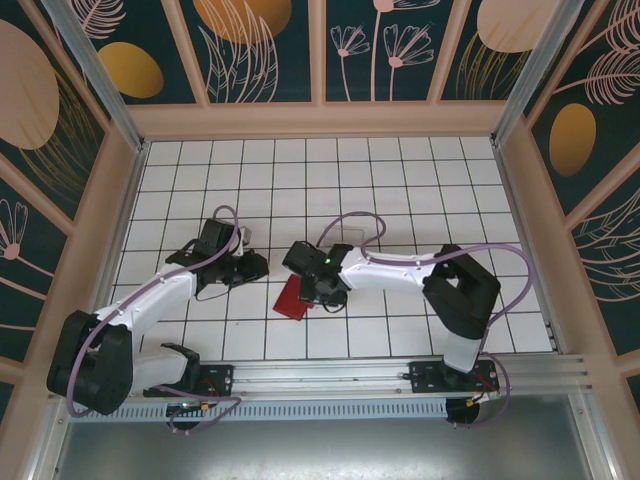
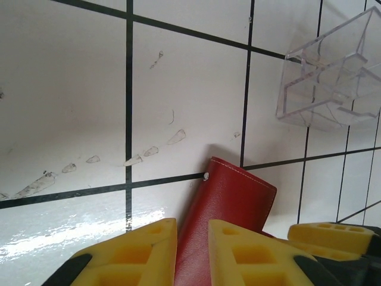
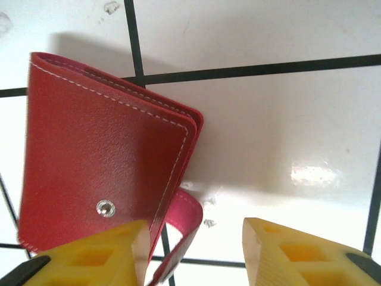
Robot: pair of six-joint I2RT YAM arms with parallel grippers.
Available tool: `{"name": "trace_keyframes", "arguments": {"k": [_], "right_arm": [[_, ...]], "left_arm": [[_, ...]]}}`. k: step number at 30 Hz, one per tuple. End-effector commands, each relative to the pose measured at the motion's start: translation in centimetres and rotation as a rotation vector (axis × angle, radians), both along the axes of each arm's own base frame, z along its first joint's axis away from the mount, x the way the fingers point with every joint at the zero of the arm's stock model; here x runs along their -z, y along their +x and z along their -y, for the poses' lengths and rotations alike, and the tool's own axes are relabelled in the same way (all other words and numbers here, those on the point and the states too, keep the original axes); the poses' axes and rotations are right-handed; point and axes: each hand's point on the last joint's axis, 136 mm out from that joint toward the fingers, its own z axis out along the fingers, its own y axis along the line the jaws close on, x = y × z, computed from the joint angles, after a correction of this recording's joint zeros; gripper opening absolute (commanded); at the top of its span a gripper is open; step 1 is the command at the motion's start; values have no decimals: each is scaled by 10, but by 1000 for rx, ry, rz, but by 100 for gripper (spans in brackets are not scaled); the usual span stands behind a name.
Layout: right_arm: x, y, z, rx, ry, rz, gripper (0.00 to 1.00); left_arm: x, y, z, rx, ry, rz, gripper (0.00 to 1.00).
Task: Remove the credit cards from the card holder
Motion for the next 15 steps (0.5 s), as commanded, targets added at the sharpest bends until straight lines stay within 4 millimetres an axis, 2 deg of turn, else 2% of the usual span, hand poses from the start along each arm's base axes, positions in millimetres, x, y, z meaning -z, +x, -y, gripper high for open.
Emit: {"name": "trace_keyframes", "arguments": {"k": [1,6,15], "right_arm": [[-11,-2,10,25,0,28,39],[-5,-3,6,15,50,12,30],[2,-2,7,21,102,-5,26]], "left_arm": [[-8,5,-3,10,26,19,23],[-8,7,2,20,14,6,22],[-7,5,4,32,12,-5,22]]}}
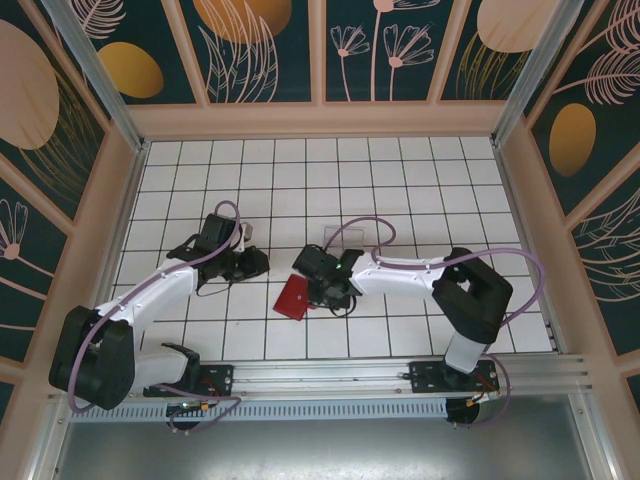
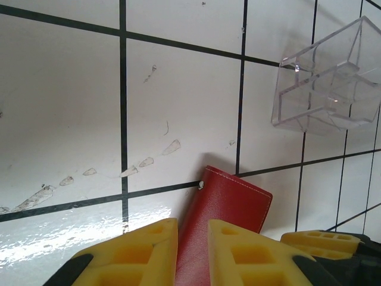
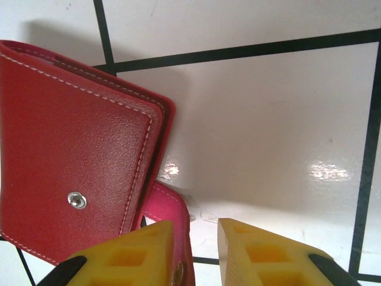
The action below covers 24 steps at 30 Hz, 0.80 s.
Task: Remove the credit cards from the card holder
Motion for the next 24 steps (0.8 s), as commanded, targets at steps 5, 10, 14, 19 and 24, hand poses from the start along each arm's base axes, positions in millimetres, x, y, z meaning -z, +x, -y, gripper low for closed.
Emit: {"name": "trace_keyframes", "arguments": {"k": [5,10,14,19,24], "right_arm": [[-9,5,-2,11,74,9,16],[-23,13,-2,7,96,62,5],[-39,19,-4,2,136,109,1],[-58,27,-2,23,172,174,0],[-71,32,0,36,204,211,0]], "left_arm": [[-2,-4,7,35,13,-20,22],[2,-9,22,84,58,-29,23],[6,-15,35,129,95,-41,26],[12,-18,44,173,154,-58,30],[6,-22,62,220,103,-51,50]]}}
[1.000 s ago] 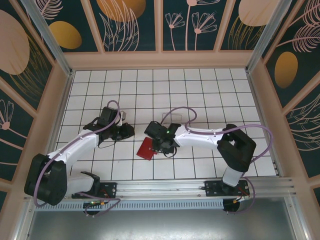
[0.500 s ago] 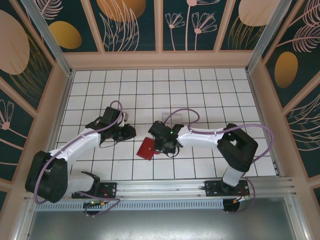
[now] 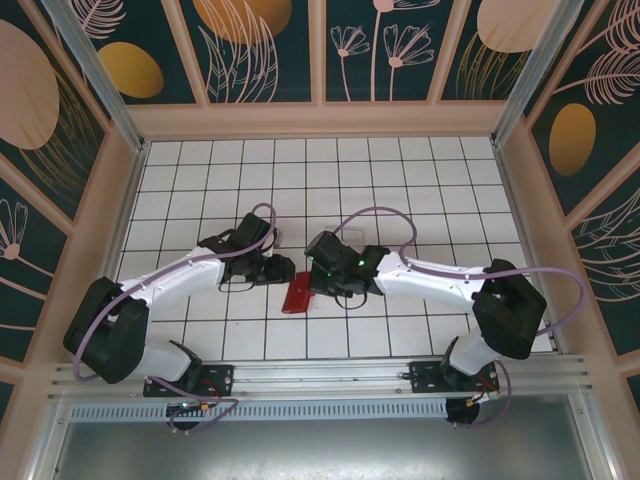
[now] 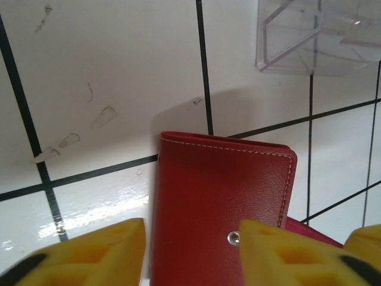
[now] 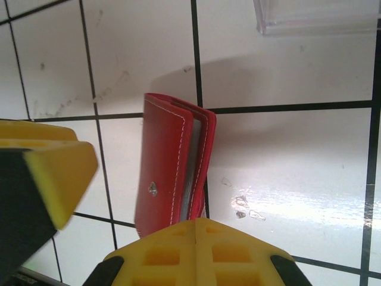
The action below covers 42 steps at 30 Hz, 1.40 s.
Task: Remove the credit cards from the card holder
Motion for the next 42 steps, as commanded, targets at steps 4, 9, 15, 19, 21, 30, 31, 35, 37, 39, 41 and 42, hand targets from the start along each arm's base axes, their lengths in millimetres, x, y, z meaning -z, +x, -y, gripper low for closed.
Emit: {"name": "trace_keyframes", "arguments": {"k": [4,9,15,19,21,30,31,35,37,39,41,42], "right_arm": [[-16,13,5,33,40,72,0],[-18,15,5,47,53,73,0],[-22,16,5,57,71,84,0],[-23,16,6,61,72,85,0],[-25,16,6,63,76,88,0],[-32,17,8,79,100,99,0],[-33,17,9,81,104,102,0],[-32,17,10,83,103,99,0],[-27,16,12,84,90,92,0],[-22,15,16,87,71,82,0],[-16,13,21,94,41,73,0],[-13,13,24,98,25,70,0]], "left_arm": [[-7,-5,20,64,-41,-4,60],[-12,-8,34,95,-97,-1,67],[-13,-12,45,128,-142,-16,70],[-1,-14,41,127,-105,-32,71],[2,-15,40,128,-97,-37,71],[4,-17,39,141,-93,-36,74],[4,-16,38,141,-89,-32,74],[8,-16,33,128,-57,-35,67],[9,-15,30,118,-41,-28,64],[8,-13,26,105,-25,-19,63],[5,-11,25,96,-17,-7,63],[4,-11,24,92,-15,-2,63]]}}
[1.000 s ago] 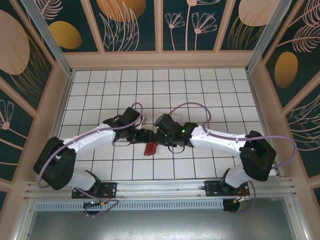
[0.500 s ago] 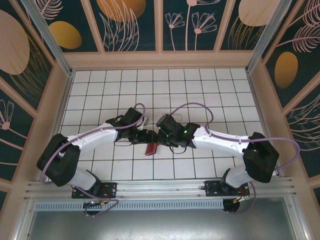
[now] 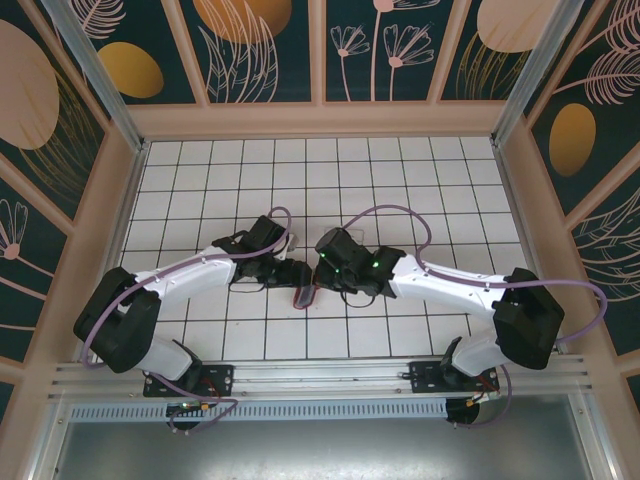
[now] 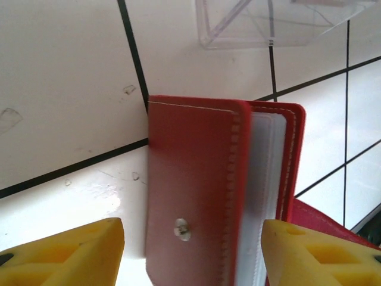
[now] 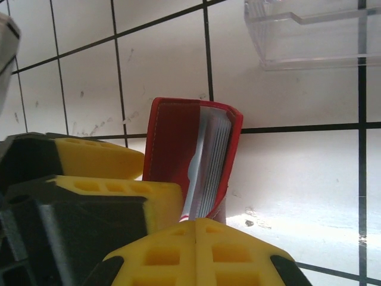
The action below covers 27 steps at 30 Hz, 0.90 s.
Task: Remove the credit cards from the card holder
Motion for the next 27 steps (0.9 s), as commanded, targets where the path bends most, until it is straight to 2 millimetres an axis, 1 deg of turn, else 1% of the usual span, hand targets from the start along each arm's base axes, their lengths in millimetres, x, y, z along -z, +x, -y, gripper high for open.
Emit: {"name": "trace_keyframes", "arguments": {"k": [1,3,9,17,19,23,27], "right_arm": [[9,5,18,62,-54,4,0],[15,4,23,68,-75,-5,0],[23,2,33,82,-92,-16,0],[35,5,53,115,-130,-25,0],[36,7,57,122,-135,-23,0],[33,9,66,139,-133,-15,0],[24,13,72,152,-127,4,0]], "left_arm": [[-2,-1,-7,-12,36,16,62],[-2,0,-9,-17,43,18,56],[8,-5,-13,-17,66,-2,40],[9,-4,-15,-25,76,4,22],[11,-4,-16,-28,82,1,20],[16,-6,-18,-37,85,-10,21],[26,-11,-12,-35,46,-45,21]]}}
